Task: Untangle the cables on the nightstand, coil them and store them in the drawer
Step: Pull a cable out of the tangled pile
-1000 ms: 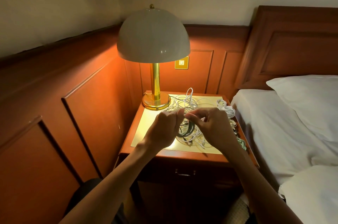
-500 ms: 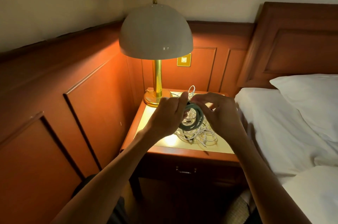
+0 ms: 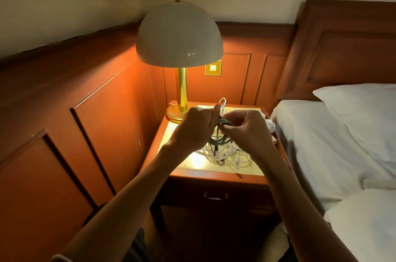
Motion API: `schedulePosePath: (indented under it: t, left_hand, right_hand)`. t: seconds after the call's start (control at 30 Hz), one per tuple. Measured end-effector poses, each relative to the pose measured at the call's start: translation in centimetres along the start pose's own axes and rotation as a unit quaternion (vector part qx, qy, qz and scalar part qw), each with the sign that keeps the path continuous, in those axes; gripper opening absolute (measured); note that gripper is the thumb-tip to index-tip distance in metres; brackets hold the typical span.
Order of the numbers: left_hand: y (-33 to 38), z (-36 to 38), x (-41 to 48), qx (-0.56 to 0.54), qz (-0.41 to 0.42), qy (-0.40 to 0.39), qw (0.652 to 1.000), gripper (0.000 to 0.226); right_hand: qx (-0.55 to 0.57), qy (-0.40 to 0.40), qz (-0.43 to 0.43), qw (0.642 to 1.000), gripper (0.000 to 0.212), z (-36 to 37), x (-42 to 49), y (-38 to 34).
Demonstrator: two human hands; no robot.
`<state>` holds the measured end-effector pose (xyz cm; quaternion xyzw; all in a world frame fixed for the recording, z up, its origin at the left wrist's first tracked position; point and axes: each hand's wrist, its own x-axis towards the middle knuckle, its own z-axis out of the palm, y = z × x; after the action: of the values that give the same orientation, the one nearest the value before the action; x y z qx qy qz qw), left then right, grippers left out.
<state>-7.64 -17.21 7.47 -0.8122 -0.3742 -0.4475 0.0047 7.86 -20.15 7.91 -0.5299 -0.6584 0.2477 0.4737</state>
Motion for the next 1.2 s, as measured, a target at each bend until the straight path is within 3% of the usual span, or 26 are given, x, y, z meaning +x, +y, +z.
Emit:
schedulePosePath:
  t: [0.1, 0.23, 0.4, 0.5, 0.6, 0.67, 0.73, 0.8, 0.93, 1.1, 1.2]
  left_hand:
    - [0.1, -0.3, 0.5, 0.035, 0.017, -0.001, 0.999, 0.042]
    - [-0.6, 0.0, 0.3, 0.055, 0.023, 0.005, 0.998, 0.036]
    - [-0.2, -0.2, -0.1, 0.009, -0.026, -0.014, 1.0, 0.043]
    - [0.0, -0.3, -0.1, 0.02, -0.012, -0.023, 0.999, 0.038]
    - [-1.0, 0.0, 0.2, 0.035, -0.034, -0.057, 0.997, 0.034]
    - [-1.9, 0.2, 0.0, -0.022, -0.05, -0.096, 0.994, 0.033]
    - [-2.9, 0.3, -0.1, -0.088, -0.099, -0.122, 0.984, 0.042]
    - [-2.8, 0.1, -0.1, -0.113, -0.126, -0.112, 0.979, 0.049]
    - [-2.5, 0.1, -0.3, -0.136, -0.131, -0.089, 0.978, 0.05]
    - [-1.6, -0.2, -0.3, -0.108, -0.074, -0.079, 0.988, 0.022]
    - [-1.8, 0.1, -0.1, -0.192, -0.129, -0.077, 0.97, 0.046]
  right_hand:
    - [0.091, -0.011, 0.069, 0.993, 0.013, 0.3, 0.1, -0.4]
    - [0.131, -0.053, 0.128, 0.982, 0.008, 0.7, 0.4, -0.2]
    - [0.167, -0.091, 0.094, 0.977, 0.014, 0.5, 0.1, 0.7]
    - [0.064, -0.02, 0.029, 0.997, 0.016, 1.3, -0.2, 1.6]
    - [-0.024, 0.051, -0.108, 0.993, 0.048, 1.6, -0.3, 1.7]
    - [-0.14, 0.057, -0.259, 0.954, 0.059, 1.5, -0.4, 2.0]
    - [-0.225, 0.06, -0.364, 0.902, 0.043, 1.6, -0.8, 2.4]
    - [-0.238, 0.079, -0.398, 0.882, 0.03, 1.8, -1.0, 2.8]
    - [-0.162, 0.135, -0.357, 0.91, 0.015, 2.4, -1.1, 2.7]
    - [-0.01, 0.209, -0.227, 0.951, 0.017, 3.6, -1.6, 1.4]
    - [0.051, 0.207, -0.159, 0.964, 0.02, 3.6, -1.6, 0.8]
